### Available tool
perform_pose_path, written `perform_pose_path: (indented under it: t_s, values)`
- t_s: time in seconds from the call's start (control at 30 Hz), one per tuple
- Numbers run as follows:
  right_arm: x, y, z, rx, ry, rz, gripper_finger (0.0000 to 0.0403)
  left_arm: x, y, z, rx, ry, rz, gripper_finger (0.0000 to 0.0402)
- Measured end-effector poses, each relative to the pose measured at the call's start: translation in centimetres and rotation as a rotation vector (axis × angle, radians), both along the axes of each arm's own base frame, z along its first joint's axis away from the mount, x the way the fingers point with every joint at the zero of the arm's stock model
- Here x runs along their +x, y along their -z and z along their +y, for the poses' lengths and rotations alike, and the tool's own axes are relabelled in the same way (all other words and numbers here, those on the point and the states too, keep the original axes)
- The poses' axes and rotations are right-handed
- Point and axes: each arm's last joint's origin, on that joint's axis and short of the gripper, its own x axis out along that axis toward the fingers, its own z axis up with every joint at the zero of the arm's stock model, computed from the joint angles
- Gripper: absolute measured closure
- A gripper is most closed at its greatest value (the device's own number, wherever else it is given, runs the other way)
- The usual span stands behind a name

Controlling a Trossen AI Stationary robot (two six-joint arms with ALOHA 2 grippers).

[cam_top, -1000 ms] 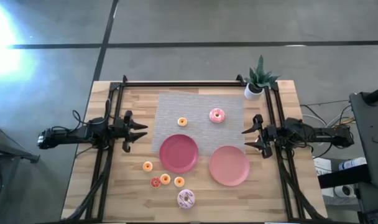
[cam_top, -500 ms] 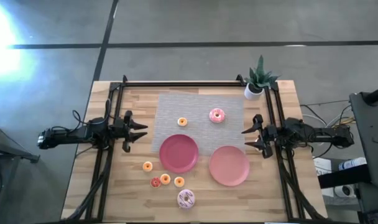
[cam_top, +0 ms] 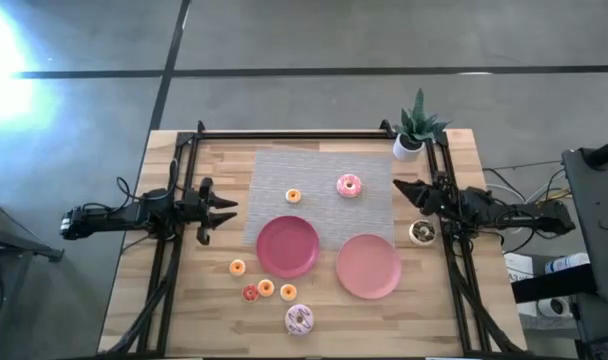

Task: Pick & Place donuts
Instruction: Put the big black donut on the light pink plate

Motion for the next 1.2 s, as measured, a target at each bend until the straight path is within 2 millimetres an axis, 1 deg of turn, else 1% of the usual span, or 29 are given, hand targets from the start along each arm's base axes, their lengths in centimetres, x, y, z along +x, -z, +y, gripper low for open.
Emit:
perform_pose_path:
  t_s: [0.13,0.23,0.3,0.37,0.5,0.57,0.63,0.7,0.77,0.87,0.93,1.0,1.1,1.2]
  values:
    - [-0.3,-1.8,-0.2,-0.037,0.089,-0.171,0.0181,0.0,0.0,0.0,0.0,0.0,0.0,0.0289]
    - [-0.6,-2.7,-0.2,-0.021,0.083,-0.28,0.0181,0.0,0.0,0.0,0.0,0.001,0.001,0.0289]
    - [-0.5,-2.8,-0.2,0.009,0.072,-0.298,0.0181,0.0,0.0,0.0,0.0,0.001,0.001,0.0289]
    - [-0.2,-2.4,-0.2,0.059,0.052,-0.279,0.0181,0.0,0.0,0.0,0.0,0.001,0.001,0.0289]
    - [0.9,-1.5,0.1,0.13,-0.069,-0.193,0.0181,0.0,0.0,0.0,0.0,0.001,0.001,0.0289]
    - [1.7,-1.6,0.2,0.15,-0.102,-0.091,0.0181,0.0,0.0,0.0,0.0,0.001,0.001,0.0289]
    - [2.5,-2.2,0.3,0.148,-0.114,0.062,0.0181,0.0,0.0,0.0,0.0,0.001,0.001,0.0289]
    - [3.4,-3.1,0.4,0.126,-0.131,0.265,0.0181,0.0,0.0,0.0,0.0,0.001,0.002,0.0289]
    - [4.0,-3.7,0.4,0.114,-0.146,0.506,0.0181,0.0,0.0,0.0,0.0,0.0,0.002,0.0289]
    - [4.5,-4.4,0.4,0.109,-0.154,0.87,0.0181,0.0,0.0,0.0,0.0,-0.001,0.002,0.0289]
    - [4.8,-5.1,0.3,0.106,-0.166,1.057,0.0181,0.0,0.0,0.0,0.0,-0.001,0.002,0.0289]
    - [5.0,-5.3,0.2,0.117,-0.192,1.239,0.0181,0.0,0.0,0.0,0.0,-0.001,0.002,0.0289]
    - [5.9,-5.5,0.0,0.11,-0.248,1.435,0.0181,0.0,0.0,0.0,0.0,-0.001,0.002,0.0289]
    - [7.0,-4.7,0.0,0.113,-0.307,1.601,0.0181,0.0,0.0,0.0,0.0,-0.001,0.002,0.0289]
